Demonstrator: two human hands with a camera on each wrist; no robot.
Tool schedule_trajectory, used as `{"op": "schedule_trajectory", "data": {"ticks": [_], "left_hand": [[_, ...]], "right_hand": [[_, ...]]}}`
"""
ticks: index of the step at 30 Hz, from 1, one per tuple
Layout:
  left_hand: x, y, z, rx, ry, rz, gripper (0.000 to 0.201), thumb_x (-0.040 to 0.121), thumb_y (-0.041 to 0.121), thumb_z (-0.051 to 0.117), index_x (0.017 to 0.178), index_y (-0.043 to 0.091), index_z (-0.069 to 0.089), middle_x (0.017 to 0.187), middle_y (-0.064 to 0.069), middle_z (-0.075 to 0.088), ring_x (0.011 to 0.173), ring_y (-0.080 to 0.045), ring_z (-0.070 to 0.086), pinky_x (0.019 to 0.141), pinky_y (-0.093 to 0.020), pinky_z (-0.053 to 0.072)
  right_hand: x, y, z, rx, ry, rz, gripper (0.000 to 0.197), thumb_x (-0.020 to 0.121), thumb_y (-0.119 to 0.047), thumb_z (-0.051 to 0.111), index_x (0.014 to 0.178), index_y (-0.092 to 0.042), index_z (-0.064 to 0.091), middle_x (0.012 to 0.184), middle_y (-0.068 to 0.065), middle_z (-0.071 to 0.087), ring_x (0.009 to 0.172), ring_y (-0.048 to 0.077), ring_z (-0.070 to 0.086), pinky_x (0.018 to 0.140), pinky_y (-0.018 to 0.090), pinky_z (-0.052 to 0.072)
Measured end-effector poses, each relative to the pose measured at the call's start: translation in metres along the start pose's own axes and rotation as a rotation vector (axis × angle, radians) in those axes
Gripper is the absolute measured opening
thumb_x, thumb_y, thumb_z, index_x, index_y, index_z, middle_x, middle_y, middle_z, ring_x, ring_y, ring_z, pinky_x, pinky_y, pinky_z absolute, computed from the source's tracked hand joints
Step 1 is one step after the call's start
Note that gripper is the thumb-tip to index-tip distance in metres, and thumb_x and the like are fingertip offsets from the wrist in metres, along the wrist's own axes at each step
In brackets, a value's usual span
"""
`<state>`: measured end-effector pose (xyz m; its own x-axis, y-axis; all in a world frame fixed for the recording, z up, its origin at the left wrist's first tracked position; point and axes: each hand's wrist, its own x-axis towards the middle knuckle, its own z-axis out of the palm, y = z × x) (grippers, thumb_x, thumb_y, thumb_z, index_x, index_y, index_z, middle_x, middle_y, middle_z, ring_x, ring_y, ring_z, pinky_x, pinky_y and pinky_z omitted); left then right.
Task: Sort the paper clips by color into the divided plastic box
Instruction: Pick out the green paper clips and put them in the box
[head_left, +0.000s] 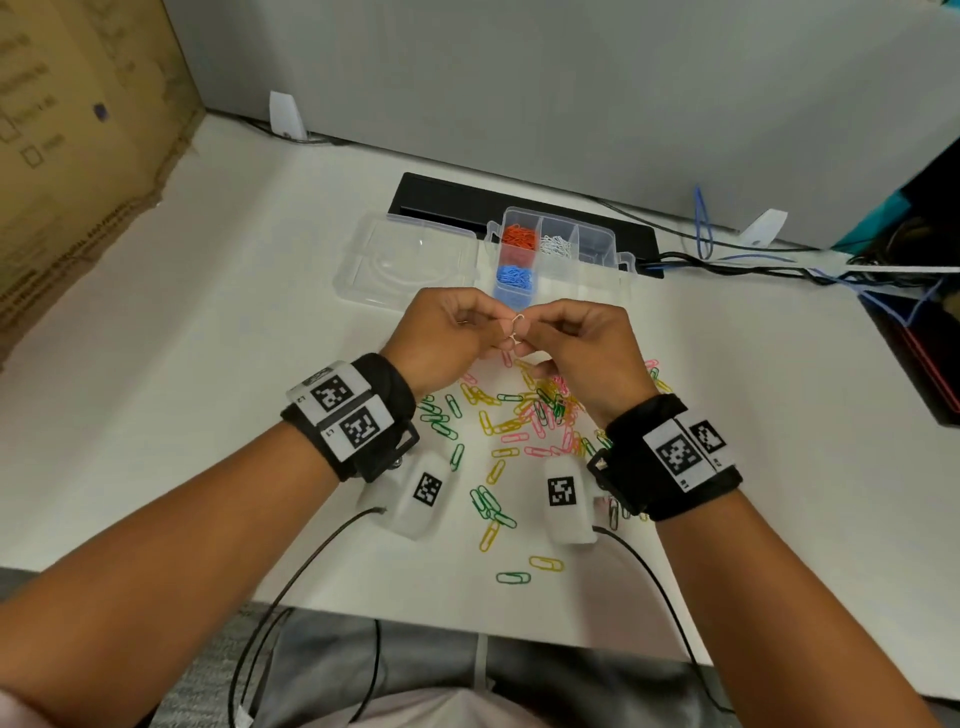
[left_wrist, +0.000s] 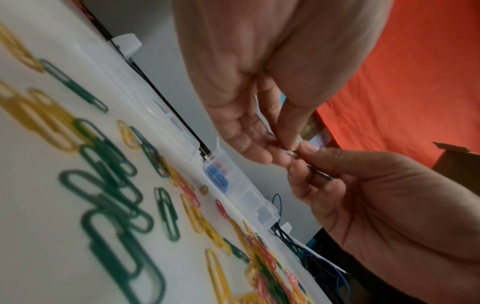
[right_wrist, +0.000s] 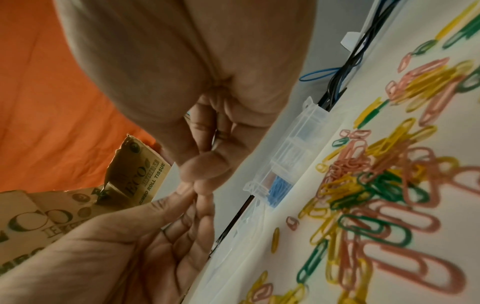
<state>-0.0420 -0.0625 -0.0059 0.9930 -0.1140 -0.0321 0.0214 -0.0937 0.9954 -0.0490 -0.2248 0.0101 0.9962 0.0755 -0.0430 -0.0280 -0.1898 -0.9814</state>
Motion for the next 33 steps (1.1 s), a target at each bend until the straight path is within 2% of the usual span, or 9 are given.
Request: {"op": "schedule_trajectory", "data": {"ticks": [5,8,11,13,17,19,22,24,33], "left_hand": [[0.008,0.002,0.000,-0.095,0.119,-0.052,0.025,0.087,0.009,0.071,0.112,0.010,0.066,0.097,-0.007,0.072,0.083,-0.020,0.073,0.072,-0.027,0.059],[0.012,0.003,-0.006,-0.150,0.139,-0.110,0.023,0.091,0.013,0.068,0.114,0.012,0.064,0.105,-0.007,0.069,0.091,-0.022,0.072,0.070,-0.026,0.059],[0.014,0.002,-0.012,-0.141,0.134,-0.138,0.017,0.091,0.012,0.066,0.109,0.012,0.066,0.103,-0.007,0.071,0.089,-0.020,0.072,0.070,-0.026,0.058],[0.015,0.000,-0.015,-0.116,0.134,-0.142,0.015,0.091,0.013,0.067,0.106,0.014,0.067,0.103,-0.006,0.071,0.088,-0.019,0.072,0.071,-0.028,0.058],[0.018,-0.004,-0.018,-0.065,0.141,-0.149,0.012,0.092,0.015,0.066,0.104,0.015,0.068,0.102,-0.006,0.072,0.085,-0.018,0.072,0.073,-0.029,0.057],[0.019,-0.003,-0.021,-0.053,0.143,-0.149,0.011,0.092,0.014,0.065,0.103,0.015,0.069,0.100,-0.004,0.073,0.084,-0.018,0.072,0.072,-0.028,0.056],[0.020,-0.003,-0.022,-0.030,0.134,-0.143,0.010,0.093,0.013,0.064,0.100,0.018,0.069,0.098,-0.001,0.073,0.084,-0.017,0.071,0.070,-0.027,0.054],[0.019,-0.001,-0.022,-0.016,0.123,-0.141,0.010,0.093,0.013,0.064,0.098,0.019,0.069,0.098,-0.002,0.073,0.084,-0.017,0.071,0.070,-0.027,0.053],[-0.003,0.007,0.004,0.059,0.002,-0.162,0.009,0.091,0.012,0.065,0.096,0.017,0.070,0.095,-0.003,0.074,0.080,-0.016,0.070,0.073,-0.031,0.054]], "right_hand": [[0.028,-0.014,-0.003,-0.156,0.053,-0.014,0.014,0.090,0.000,0.064,0.081,-0.009,0.070,0.079,0.010,0.070,0.064,0.012,0.064,0.054,0.022,0.053],[0.079,-0.029,-0.023,-0.249,0.271,-0.020,0.022,0.086,-0.002,0.063,0.068,-0.014,0.063,0.068,0.001,0.064,0.057,0.010,0.058,0.052,0.022,0.050],[0.133,-0.036,-0.044,-0.377,0.442,-0.025,0.012,0.074,-0.009,0.064,0.063,-0.010,0.060,0.061,0.006,0.058,0.056,0.018,0.056,0.055,0.028,0.050],[0.157,-0.037,-0.050,-0.449,0.387,0.071,0.002,0.072,-0.014,0.064,0.074,-0.014,0.064,0.070,0.010,0.063,0.061,0.021,0.060,0.058,0.029,0.054],[0.174,-0.025,-0.057,-0.463,0.266,0.241,0.013,0.078,-0.020,0.069,0.089,-0.013,0.066,0.090,0.013,0.073,0.074,0.023,0.072,0.056,0.025,0.059],[0.165,-0.024,-0.062,-0.432,0.308,0.223,0.011,0.080,-0.018,0.067,0.090,-0.013,0.066,0.093,0.014,0.074,0.074,0.025,0.073,0.057,0.028,0.059],[0.135,-0.030,-0.073,-0.397,0.335,0.189,0.008,0.090,-0.018,0.067,0.088,-0.010,0.068,0.078,0.008,0.069,0.059,0.017,0.065,0.050,0.025,0.054],[0.110,-0.035,-0.081,-0.349,0.329,0.150,0.012,0.094,-0.018,0.065,0.088,-0.009,0.069,0.074,0.007,0.066,0.058,0.015,0.062,0.054,0.026,0.055],[-0.006,-0.004,-0.113,-0.316,0.193,0.190,0.014,0.094,-0.016,0.064,0.095,-0.005,0.072,0.086,0.009,0.072,0.067,0.017,0.064,0.051,0.021,0.051]]}}
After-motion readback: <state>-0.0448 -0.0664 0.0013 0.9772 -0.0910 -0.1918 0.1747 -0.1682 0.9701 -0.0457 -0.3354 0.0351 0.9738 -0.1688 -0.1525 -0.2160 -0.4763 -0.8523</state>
